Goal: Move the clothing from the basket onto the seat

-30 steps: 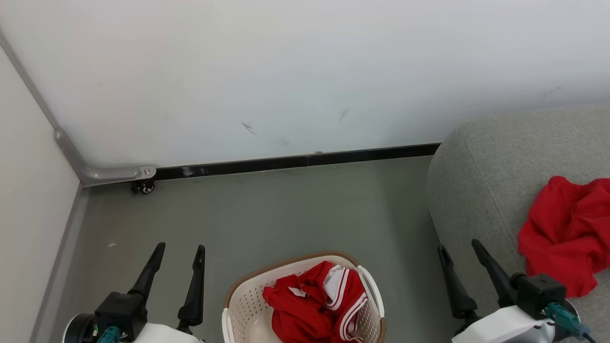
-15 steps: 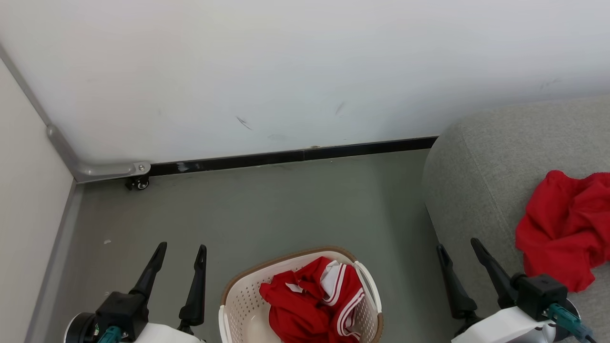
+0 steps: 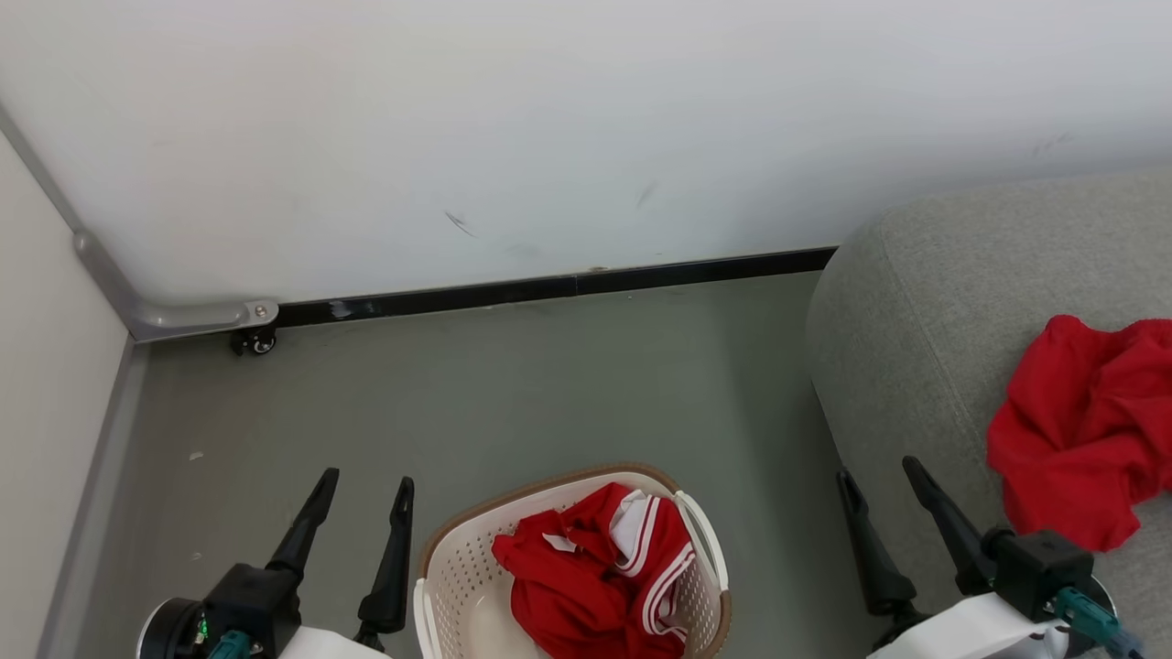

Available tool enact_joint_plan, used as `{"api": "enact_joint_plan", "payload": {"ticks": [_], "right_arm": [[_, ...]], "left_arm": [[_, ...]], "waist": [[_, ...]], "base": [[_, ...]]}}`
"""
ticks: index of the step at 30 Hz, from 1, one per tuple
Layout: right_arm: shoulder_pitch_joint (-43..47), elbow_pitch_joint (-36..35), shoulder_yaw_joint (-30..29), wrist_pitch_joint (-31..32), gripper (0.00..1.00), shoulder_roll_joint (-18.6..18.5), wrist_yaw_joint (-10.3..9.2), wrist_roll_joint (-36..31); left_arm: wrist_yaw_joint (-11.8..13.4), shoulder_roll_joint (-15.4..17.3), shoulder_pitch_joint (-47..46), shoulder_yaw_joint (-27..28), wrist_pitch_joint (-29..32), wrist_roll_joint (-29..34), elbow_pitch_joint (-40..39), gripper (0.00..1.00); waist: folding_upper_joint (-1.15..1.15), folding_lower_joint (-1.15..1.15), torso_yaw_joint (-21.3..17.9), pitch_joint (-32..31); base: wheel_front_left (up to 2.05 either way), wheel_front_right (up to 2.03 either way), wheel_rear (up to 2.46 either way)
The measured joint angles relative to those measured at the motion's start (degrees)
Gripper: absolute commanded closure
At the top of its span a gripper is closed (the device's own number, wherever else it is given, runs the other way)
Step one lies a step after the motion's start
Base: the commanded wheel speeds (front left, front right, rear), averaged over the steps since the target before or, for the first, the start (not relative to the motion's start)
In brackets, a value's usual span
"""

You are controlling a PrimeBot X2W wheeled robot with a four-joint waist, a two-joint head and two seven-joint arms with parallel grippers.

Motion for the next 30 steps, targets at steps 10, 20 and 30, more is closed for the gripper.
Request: {"api": "enact_joint_plan", "payload": {"ticks": [10,20,30], "right_arm": [[0.27,-2.19,-0.97,-0.01,0.0,0.11,0.0,-0.18],[0.19,-6.46,-4.77,-0.77,0.0,0.25,0.0,-3.08],[0.09,-9.65,-7.97,-1.86,0.0,0.38,0.0,-3.22]], "left_arm": [[-1.94,1.01,-1.16,-2.31,0.07,1.66,1.61,0.0],[-4.6,0.6,-7.14,-5.33,1.67,3.01,5.02,0.0],[-7.21,-0.48,-12.32,-9.15,3.8,5.55,10.61,0.0]], "waist": [[0.0,0.0,-0.74,1.73],[0.0,0.0,-2.13,4.62],[0.0,0.0,-4.07,8.71]], "base": [[0.0,0.0,0.0],[0.0,0.0,0.0],[0.0,0.0,0.0]]}}
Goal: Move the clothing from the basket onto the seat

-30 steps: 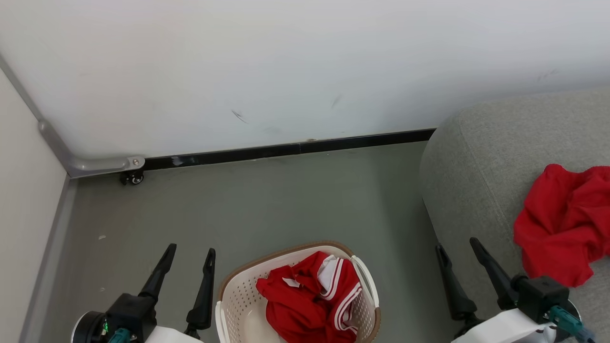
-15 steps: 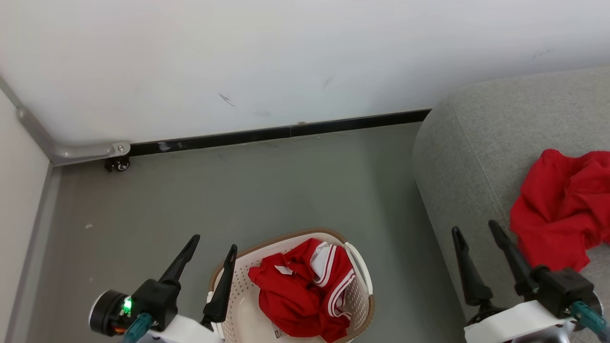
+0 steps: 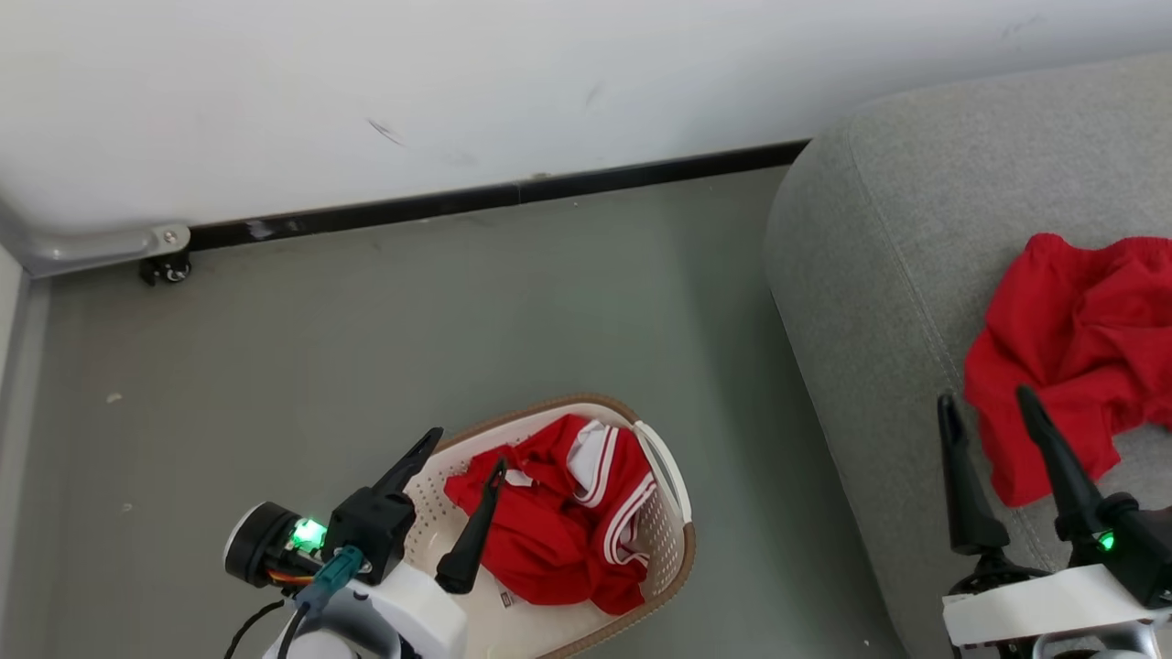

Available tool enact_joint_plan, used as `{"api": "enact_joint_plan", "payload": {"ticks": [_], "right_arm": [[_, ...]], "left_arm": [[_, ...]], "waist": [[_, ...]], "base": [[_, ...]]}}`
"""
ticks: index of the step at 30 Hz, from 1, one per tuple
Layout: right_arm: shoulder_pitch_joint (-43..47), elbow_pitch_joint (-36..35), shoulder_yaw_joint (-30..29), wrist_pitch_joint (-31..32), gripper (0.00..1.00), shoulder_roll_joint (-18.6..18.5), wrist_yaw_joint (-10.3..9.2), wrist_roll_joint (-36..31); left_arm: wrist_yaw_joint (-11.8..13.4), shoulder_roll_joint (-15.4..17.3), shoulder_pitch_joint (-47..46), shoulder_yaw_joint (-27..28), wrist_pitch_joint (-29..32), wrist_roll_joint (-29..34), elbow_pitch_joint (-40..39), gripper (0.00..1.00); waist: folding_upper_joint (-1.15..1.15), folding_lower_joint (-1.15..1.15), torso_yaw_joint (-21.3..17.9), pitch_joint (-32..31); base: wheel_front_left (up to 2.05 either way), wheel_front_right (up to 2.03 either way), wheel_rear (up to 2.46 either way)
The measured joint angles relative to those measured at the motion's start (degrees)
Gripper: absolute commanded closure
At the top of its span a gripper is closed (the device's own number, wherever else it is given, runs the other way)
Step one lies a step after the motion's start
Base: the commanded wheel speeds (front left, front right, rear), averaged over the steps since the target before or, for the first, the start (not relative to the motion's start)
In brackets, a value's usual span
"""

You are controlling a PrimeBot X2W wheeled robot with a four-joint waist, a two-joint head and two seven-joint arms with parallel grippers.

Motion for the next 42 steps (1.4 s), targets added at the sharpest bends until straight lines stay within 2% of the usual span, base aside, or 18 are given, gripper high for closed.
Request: {"api": "enact_joint_plan", "payload": {"ticks": [6,15,27,42], "right_arm": [[-0.34,-1.55,-1.62,-0.53,0.0,0.08,0.0,-0.56],[-2.65,-2.67,-2.96,-1.58,0.0,0.12,0.0,-0.1],[-6.45,-2.86,-1.9,-2.89,0.0,0.14,0.0,1.16],[-10.59,-1.64,-0.11,-4.16,0.0,0.14,0.0,3.49]], "left_arm": [[-0.57,-0.65,-2.83,-0.41,0.85,0.16,4.08,0.0],[-0.86,-0.32,-6.96,-2.59,1.71,3.96,9.09,0.0],[-1.34,1.47,-11.78,-5.17,2.96,9.22,15.4,0.0],[-1.29,2.94,-18.56,-6.34,4.58,12.73,21.13,0.0]], "waist": [[0.0,0.0,-1.33,3.07],[0.0,0.0,-3.58,8.3],[0.0,0.0,-6.22,15.4],[0.0,0.0,-8.87,23.5]], "base": [[0.0,0.0,0.0],[0.0,0.0,0.0],[0.0,0.0,0.0],[0.0,0.0,0.0]]}}
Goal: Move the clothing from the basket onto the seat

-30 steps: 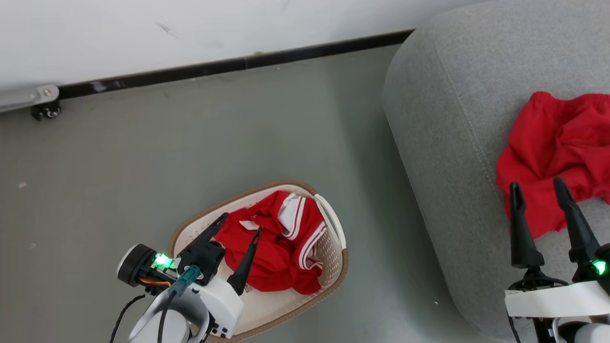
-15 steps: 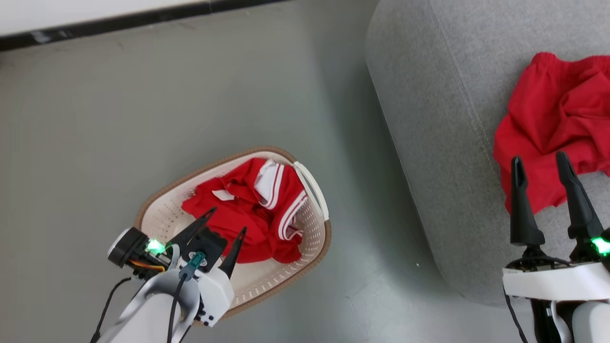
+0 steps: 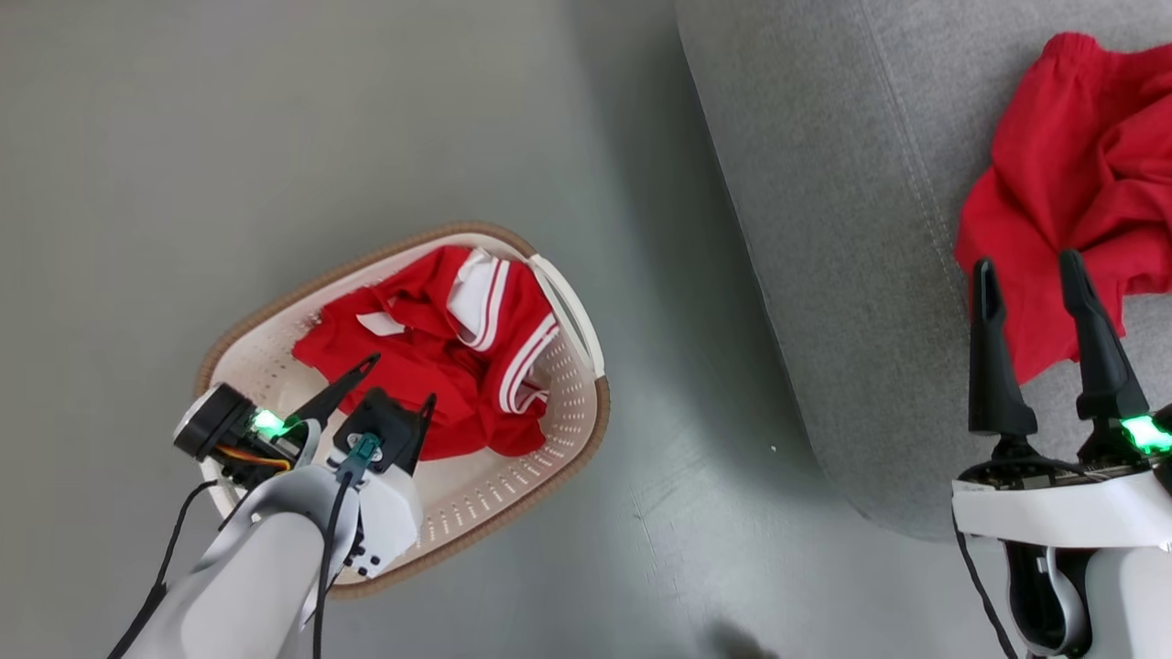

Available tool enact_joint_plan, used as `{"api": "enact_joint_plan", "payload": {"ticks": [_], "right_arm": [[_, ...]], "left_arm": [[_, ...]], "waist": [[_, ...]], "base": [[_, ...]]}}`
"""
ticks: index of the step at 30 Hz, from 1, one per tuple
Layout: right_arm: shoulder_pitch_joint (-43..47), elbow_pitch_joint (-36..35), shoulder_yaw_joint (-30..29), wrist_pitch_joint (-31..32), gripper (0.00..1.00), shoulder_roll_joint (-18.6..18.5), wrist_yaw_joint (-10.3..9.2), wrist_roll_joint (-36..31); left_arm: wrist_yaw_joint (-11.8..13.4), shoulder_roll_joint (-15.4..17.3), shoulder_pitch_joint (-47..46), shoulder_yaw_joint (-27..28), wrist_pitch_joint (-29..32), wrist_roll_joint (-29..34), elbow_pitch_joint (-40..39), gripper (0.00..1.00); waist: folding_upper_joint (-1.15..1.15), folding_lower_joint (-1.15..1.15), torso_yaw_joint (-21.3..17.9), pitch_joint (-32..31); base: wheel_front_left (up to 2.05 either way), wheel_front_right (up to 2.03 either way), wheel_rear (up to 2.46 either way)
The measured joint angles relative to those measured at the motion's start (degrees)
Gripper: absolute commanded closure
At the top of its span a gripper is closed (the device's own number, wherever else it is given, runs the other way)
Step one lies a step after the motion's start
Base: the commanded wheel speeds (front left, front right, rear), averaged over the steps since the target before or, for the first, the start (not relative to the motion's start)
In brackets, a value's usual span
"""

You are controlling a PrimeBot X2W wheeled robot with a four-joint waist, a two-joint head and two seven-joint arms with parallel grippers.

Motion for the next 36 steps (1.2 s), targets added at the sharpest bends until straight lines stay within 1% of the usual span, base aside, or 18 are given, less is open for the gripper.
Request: {"api": "enact_joint_plan", "payload": {"ticks": [5,11,16,20,27,33,36], "right_arm": [[-1.51,0.63,0.46,-0.99,0.0,0.0,0.0,0.85],[-3.31,1.72,1.32,-1.65,0.0,0.0,0.0,2.23],[-4.85,2.67,2.12,-2.33,0.0,0.01,0.0,3.26],[-5.19,3.16,2.53,-2.49,0.0,0.01,0.0,3.85],[-6.99,4.37,3.68,-3.01,0.0,0.01,0.0,4.54],[-7.54,4.93,4.43,-3.42,0.0,0.01,0.0,5.27],[-8.83,5.13,4.81,-3.57,0.0,0.01,0.0,5.6]], "left_arm": [[0.0,0.26,-1.59,-0.45,0.3,1.08,1.05,0.0],[-0.05,0.92,-4.4,-2.83,0.76,4.46,2.38,0.0],[0.14,2.83,-6.89,-5.26,0.79,9.02,3.71,0.0],[0.64,3.94,-8.42,-6.06,1.31,11.02,5.05,0.0],[0.87,4.32,-9.65,-7.16,3.07,12.56,7.51,0.0],[2.74,5.27,-11.68,-7.67,4.32,14.88,9.03,0.0],[2.98,5.71,-12.43,-8.1,5.27,15.82,10.1,0.0]], "waist": [[0.0,0.0,-0.84,2.45],[0.0,0.0,-1.82,5.12],[0.0,0.0,-2.69,7.15],[0.0,0.0,-3.48,8.61],[0.0,0.0,-4.92,10.97],[0.0,0.0,-6.01,12.77],[0.0,0.0,-6.44,13.58]], "base": [[0.0,0.0,0.0],[0.0,0.0,0.0],[0.0,0.0,0.0],[0.0,0.0,0.0],[0.0,0.0,0.0],[0.0,0.0,0.0],[0.0,0.0,0.0]]}}
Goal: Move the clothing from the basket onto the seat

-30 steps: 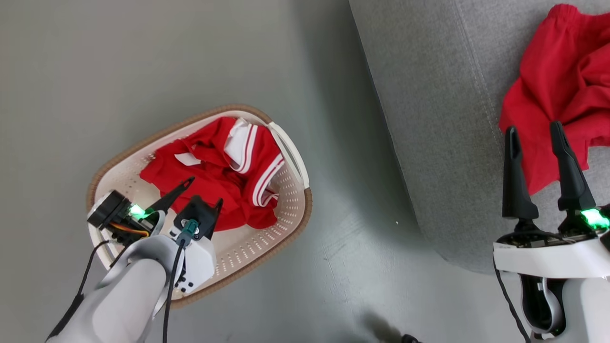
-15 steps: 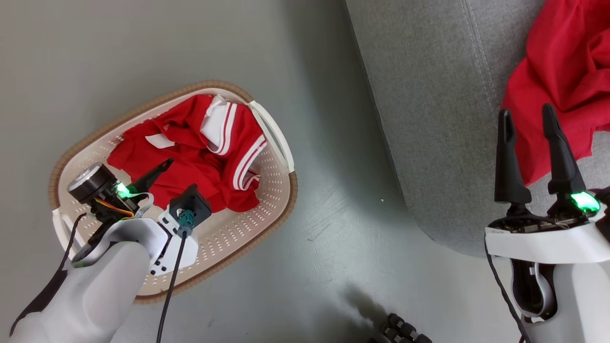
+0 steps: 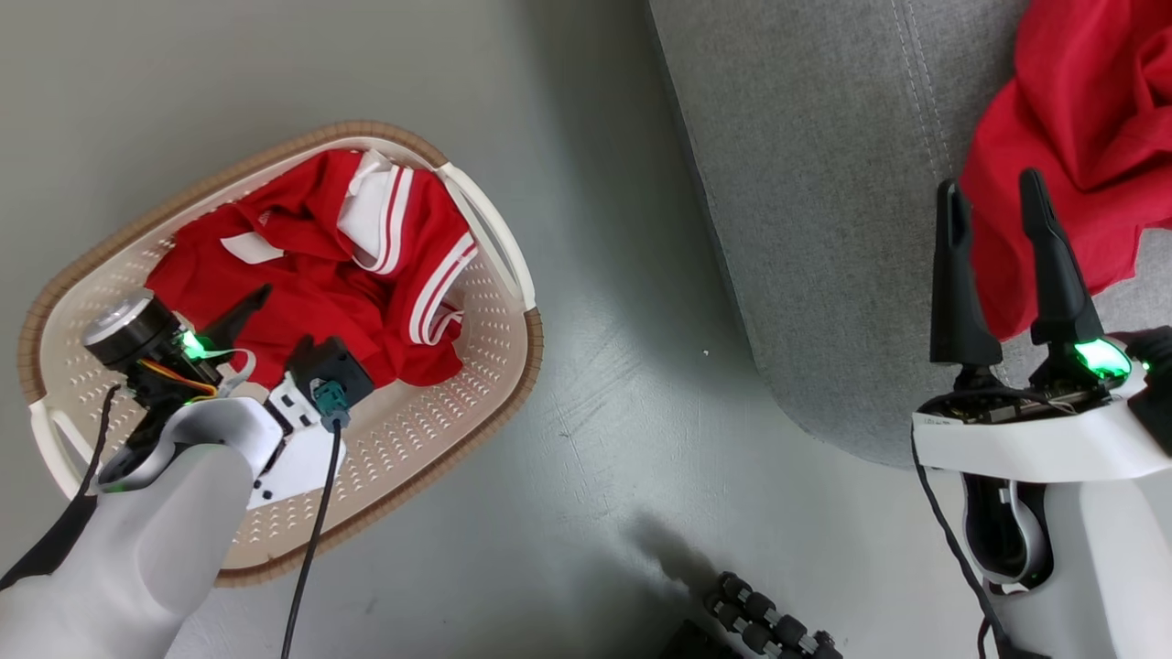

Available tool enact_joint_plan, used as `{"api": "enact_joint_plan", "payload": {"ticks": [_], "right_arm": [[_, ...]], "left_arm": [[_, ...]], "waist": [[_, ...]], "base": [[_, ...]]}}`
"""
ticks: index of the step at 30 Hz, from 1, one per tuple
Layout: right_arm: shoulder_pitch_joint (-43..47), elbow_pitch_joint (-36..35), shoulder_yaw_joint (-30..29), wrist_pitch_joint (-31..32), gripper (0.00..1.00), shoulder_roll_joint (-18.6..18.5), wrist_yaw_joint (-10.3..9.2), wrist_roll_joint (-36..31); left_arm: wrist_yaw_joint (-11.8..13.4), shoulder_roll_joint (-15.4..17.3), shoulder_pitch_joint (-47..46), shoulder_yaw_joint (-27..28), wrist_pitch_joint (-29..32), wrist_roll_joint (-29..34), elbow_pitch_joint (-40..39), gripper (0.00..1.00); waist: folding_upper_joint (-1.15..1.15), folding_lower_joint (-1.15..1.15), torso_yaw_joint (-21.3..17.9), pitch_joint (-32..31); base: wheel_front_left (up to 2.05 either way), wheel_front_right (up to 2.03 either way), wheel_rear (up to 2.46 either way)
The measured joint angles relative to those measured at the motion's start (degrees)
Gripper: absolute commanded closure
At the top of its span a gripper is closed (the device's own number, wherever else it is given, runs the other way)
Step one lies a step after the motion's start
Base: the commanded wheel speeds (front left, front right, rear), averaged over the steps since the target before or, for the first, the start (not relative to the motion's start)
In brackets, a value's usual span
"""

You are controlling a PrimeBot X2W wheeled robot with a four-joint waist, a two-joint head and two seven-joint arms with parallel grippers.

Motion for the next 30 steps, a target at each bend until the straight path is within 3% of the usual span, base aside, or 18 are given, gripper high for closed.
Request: {"api": "enact_joint_plan", "payload": {"ticks": [10,25,26,27,30], "right_arm": [[-2.02,1.29,0.98,-0.36,0.0,0.0,0.0,0.07],[-4.05,2.61,1.52,-0.53,0.0,0.0,0.0,1.11],[-4.32,2.53,1.53,-0.53,0.0,0.0,0.0,1.22],[-4.39,2.5,1.53,-0.55,0.0,0.0,0.0,1.22],[-4.38,2.52,1.51,-0.58,0.0,0.0,0.0,1.22]], "left_arm": [[0.33,-0.36,-1.07,-2.55,2.26,3.0,1.49,0.0],[2.86,-0.66,-4.06,-3.2,4.71,5.23,4.3,0.0],[3.11,-0.82,-4.06,-3.16,4.98,5.22,4.57,0.08],[3.16,-1.01,-4.06,-3.13,5.12,5.22,4.78,0.47],[3.16,-1.54,-4.06,-3.11,5.1,5.15,5.15,1.0]], "waist": [[0.0,0.0,-0.56,2.01],[0.0,0.0,-1.08,3.62],[0.0,0.0,-1.11,3.67],[0.0,0.0,-1.13,3.68],[0.0,0.0,-1.13,3.69]], "base": [[0.0,0.0,0.0],[0.0,0.0,0.0],[0.0,0.0,0.0],[0.0,0.0,0.0],[0.0,0.0,0.0]]}}
